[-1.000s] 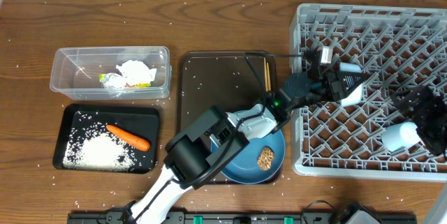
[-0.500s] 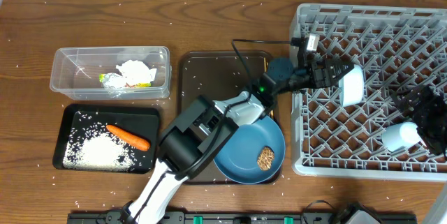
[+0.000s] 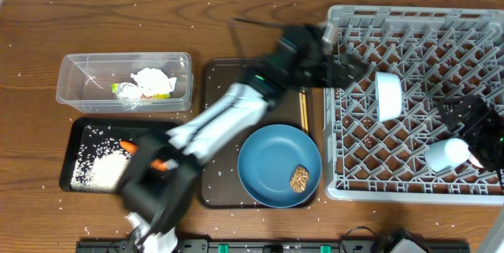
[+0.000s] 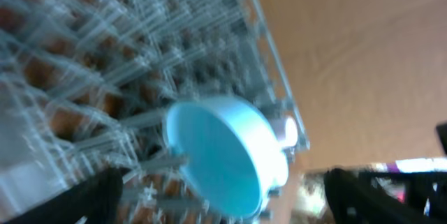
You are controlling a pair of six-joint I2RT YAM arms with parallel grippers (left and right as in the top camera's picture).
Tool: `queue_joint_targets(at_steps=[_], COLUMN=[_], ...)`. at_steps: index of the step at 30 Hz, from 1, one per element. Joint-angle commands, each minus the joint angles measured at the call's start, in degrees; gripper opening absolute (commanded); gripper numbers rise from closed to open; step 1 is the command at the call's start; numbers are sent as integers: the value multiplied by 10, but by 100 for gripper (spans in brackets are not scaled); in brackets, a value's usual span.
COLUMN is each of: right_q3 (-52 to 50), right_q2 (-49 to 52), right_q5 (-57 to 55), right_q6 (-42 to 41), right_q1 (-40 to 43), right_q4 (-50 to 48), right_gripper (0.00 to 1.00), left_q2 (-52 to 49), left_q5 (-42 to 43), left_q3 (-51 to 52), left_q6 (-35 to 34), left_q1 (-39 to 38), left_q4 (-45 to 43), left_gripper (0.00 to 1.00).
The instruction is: Sort waste into correct bins and load items into the dishwasher rack
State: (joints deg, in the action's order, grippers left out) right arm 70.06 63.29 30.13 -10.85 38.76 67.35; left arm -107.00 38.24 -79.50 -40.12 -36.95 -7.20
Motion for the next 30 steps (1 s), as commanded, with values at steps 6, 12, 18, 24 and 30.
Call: queue_joint_targets(at_steps=[6,12,18,24,30], right_q3=[4,4,4,4,4], right_q2=[-57,-59,-50,-39,-33], right_q5=[21,18,-50,-106,-106], right_q6=[18,43,41,16,8], right_q1=[-33,-141,-281,-336,-336], right_q4=[7,26,13,3,-2], right_gripper=[98,91,89,91,93], left_q2=[191,277,279,268,266], left_q5=[-86,-298,-353,-342,-333], left_q3=[-8,-8,24,130,182], left_q6=[177,234,234,221,205], left_q1=[58,61,50,29,2], left_q4=[274,539,705,694,680], left_gripper=[93,99,93,78,59])
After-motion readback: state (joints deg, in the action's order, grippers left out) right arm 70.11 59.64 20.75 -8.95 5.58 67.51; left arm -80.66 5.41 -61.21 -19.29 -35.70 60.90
